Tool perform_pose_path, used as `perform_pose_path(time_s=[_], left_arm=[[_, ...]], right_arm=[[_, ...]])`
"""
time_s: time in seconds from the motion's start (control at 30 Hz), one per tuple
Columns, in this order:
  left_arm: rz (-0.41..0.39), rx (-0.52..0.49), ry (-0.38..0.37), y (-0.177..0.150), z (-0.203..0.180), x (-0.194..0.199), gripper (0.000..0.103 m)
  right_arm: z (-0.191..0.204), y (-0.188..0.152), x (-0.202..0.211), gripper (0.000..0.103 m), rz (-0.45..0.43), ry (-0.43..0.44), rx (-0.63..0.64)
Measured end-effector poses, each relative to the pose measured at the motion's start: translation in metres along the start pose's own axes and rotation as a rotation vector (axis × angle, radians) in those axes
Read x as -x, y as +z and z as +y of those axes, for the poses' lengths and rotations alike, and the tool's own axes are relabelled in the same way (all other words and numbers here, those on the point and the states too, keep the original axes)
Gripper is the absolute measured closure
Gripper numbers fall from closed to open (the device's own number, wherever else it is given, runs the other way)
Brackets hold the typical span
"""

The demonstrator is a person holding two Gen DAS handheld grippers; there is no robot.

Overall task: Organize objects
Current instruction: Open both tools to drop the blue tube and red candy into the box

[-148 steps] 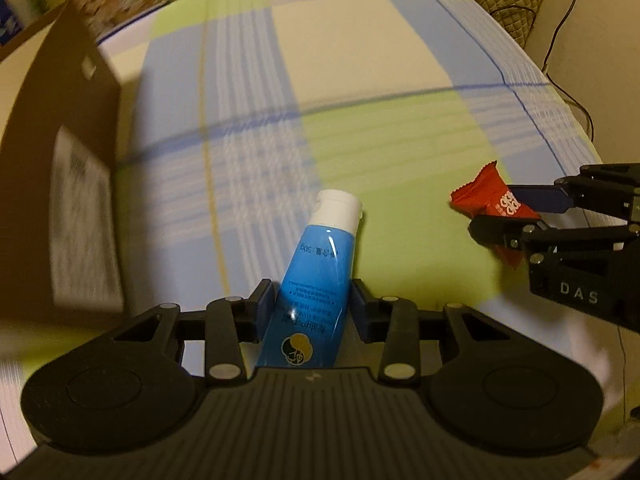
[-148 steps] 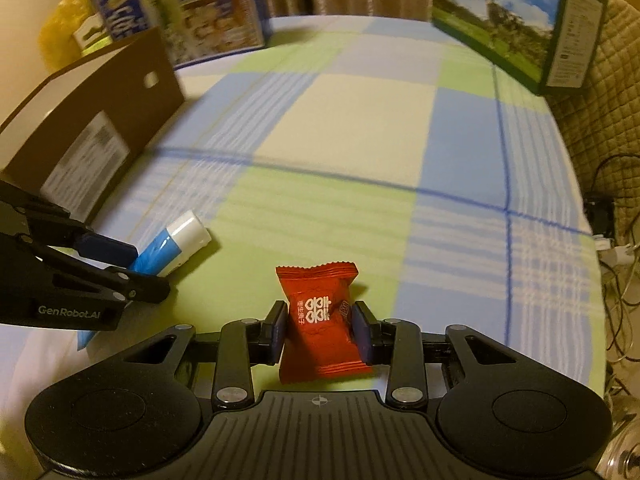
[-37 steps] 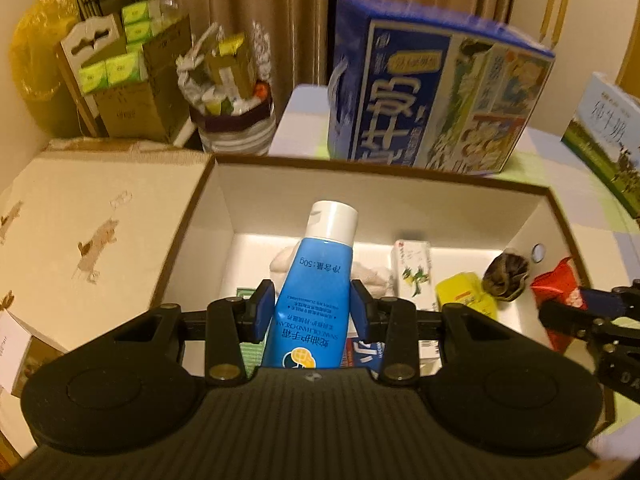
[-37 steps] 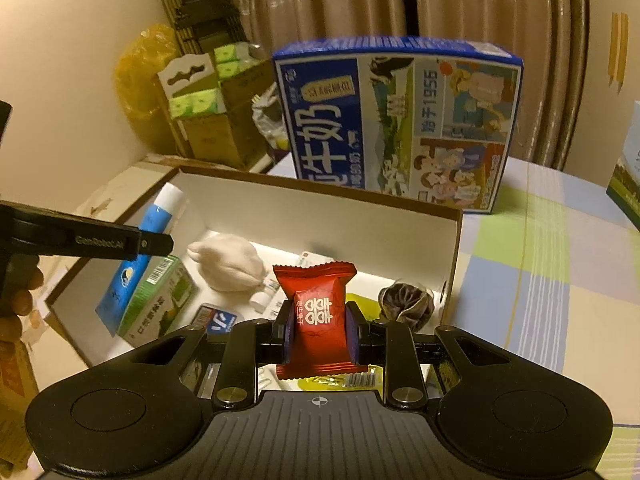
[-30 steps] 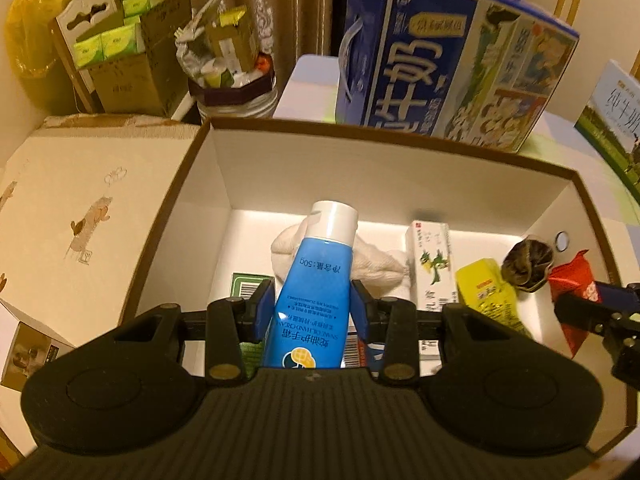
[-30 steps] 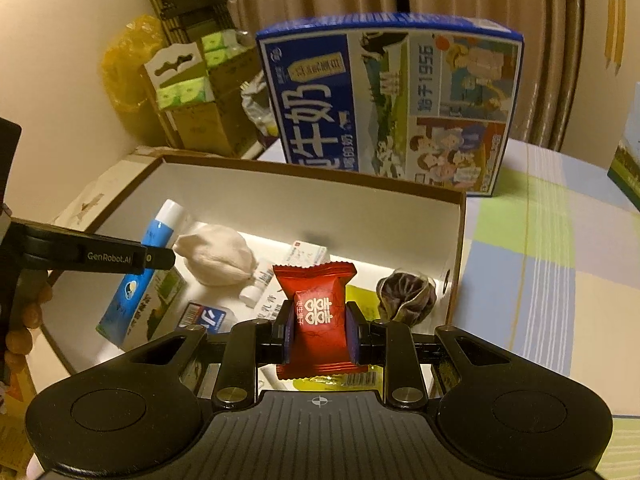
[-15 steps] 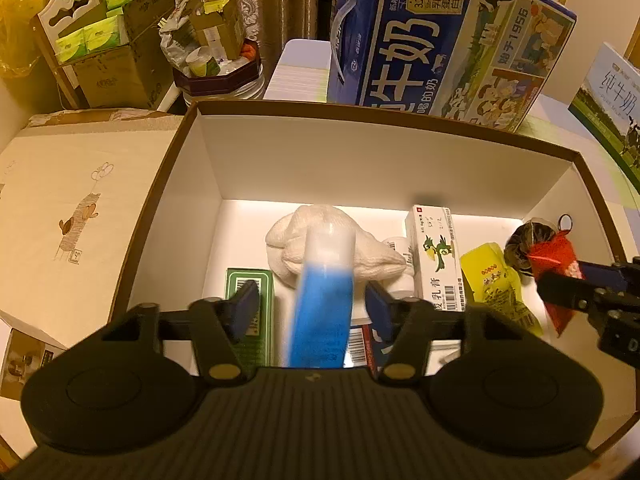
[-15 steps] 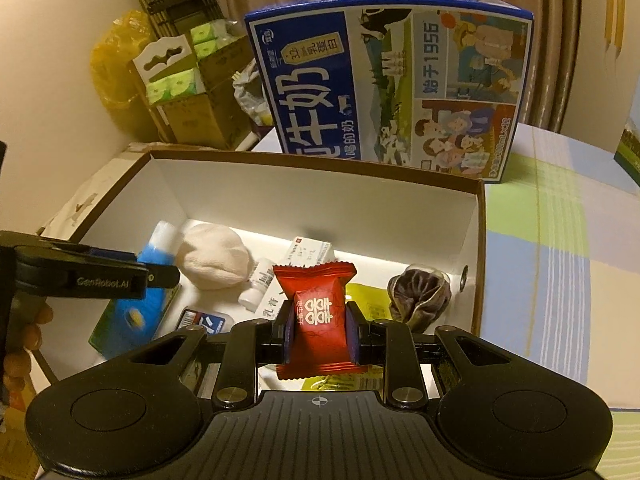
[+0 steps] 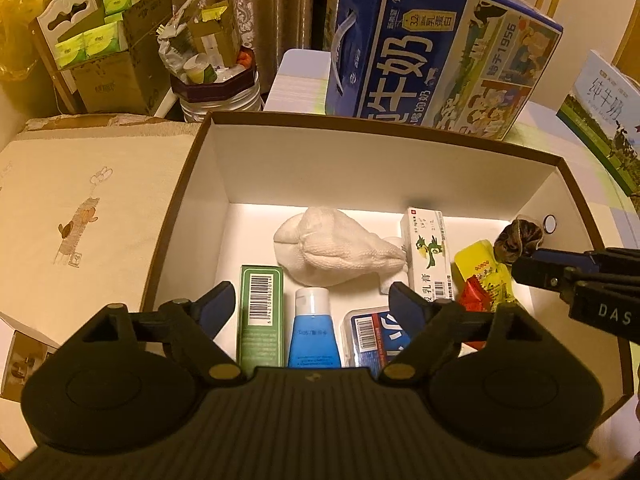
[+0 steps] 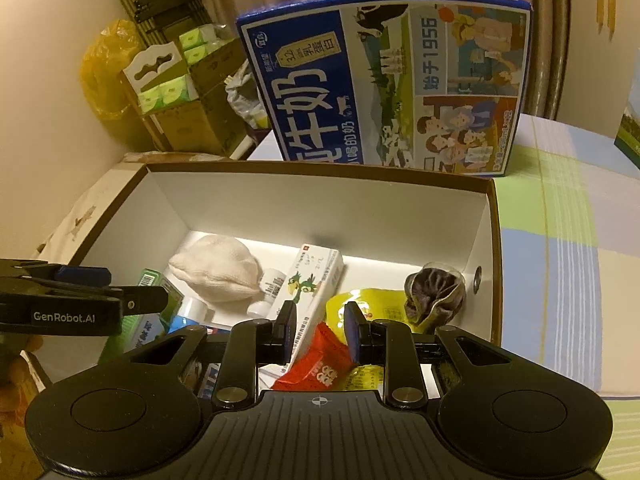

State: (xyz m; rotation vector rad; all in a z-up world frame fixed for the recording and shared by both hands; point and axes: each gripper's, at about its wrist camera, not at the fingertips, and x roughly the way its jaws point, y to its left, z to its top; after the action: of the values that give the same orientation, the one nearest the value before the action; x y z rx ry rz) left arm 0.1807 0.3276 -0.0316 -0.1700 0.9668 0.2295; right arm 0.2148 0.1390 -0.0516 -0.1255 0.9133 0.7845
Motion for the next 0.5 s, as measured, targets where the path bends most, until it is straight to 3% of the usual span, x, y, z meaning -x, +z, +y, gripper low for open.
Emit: perform_pose_path(time_s=[0.3, 0.5], left_arm=[[-0.039, -0.024, 0.01, -0.003, -0.005, 0.021, 0.015], [-0.075, -0.019, 0.015, -0.013, -0.011, 0.046, 0.009]], right_arm=[[0.008, -0.014, 0.026, 0.075, 0.002, 0.008, 0.009], [0.007, -0.034, 0.055, 0.056, -0.001, 0.024, -0.008]])
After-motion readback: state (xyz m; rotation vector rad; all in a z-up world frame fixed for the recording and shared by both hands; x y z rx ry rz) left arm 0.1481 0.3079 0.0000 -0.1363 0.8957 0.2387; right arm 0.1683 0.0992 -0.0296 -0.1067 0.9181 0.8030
